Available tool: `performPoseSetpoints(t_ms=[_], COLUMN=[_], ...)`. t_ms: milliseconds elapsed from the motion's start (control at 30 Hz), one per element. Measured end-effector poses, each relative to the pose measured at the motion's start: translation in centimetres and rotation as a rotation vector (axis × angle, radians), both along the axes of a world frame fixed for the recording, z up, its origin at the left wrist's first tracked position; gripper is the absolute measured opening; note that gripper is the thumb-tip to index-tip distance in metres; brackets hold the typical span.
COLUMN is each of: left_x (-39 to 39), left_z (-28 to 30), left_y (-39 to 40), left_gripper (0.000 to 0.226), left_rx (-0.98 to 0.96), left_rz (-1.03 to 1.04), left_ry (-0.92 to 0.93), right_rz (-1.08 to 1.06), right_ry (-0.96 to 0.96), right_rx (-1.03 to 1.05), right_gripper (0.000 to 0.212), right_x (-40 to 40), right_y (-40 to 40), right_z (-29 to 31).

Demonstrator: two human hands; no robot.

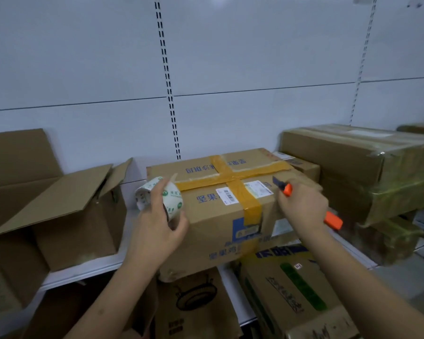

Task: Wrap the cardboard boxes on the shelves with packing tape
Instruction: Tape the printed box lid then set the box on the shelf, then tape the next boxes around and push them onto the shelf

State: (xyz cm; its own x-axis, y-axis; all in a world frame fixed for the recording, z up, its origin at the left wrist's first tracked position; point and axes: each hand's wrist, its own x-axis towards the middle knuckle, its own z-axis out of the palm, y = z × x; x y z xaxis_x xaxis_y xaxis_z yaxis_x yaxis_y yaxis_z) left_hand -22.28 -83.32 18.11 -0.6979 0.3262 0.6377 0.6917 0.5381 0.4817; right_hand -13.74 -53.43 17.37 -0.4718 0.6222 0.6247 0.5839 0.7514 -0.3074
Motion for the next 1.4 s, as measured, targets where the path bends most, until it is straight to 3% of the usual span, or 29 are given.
performPoseSetpoints(t_ms=[200,333,767,1000,1100,1233,1300,1400], left_x=[-2.6,-5.4,-10.5,-11.3,-10.2,-4.8,-1.8,1.7], left_z=[0.6,1.4,1.1,2.1,3.6,5.6,5.6,4.1], left_y=[3.3,6.0,12.1,12.1,11.2,6.8,2.6,-4.7], left_gripper=[0.068,0.066,0.066,0.065,0.064,0.067,0.065,0.054], left_rx=[-0.062,-0.046,-0.081,-0.117,0.056,0.358,0.537,0.713], left_rz=[0.092,0.047,0.035,-0.079,-0.215,-0.278,-0.28,-0.146], left_ry=[0.007,-0.037,-0.024,-0.092,-0.244,-0.302,-0.345,-0.377], right_rz=[0.111,0.109,0.217,0.322,0.362,0.356,0.487,0.772], right_ry=[0.049,0.058,0.129,0.0,-0.024,0.341,0.38,0.353], right_rx=[-0.151,-0.199,-0.379,-0.452,-0.463,-0.522,-0.547,-0.57], right_gripper=[0.022,0.031,0.024,0.039,0.046,0.041,0.045,0.032], right_x=[-0.9,-3.8,-8.8,-8.2,-6.7,-4.7,-5.2,-7.5], right_y=[1.0,3.4,9.9,10.5,9.2,2.3,-2.1,-9.1], right_z=[-0.8,-0.4,-0.5,0.9,1.6,2.4,3.3,4.3])
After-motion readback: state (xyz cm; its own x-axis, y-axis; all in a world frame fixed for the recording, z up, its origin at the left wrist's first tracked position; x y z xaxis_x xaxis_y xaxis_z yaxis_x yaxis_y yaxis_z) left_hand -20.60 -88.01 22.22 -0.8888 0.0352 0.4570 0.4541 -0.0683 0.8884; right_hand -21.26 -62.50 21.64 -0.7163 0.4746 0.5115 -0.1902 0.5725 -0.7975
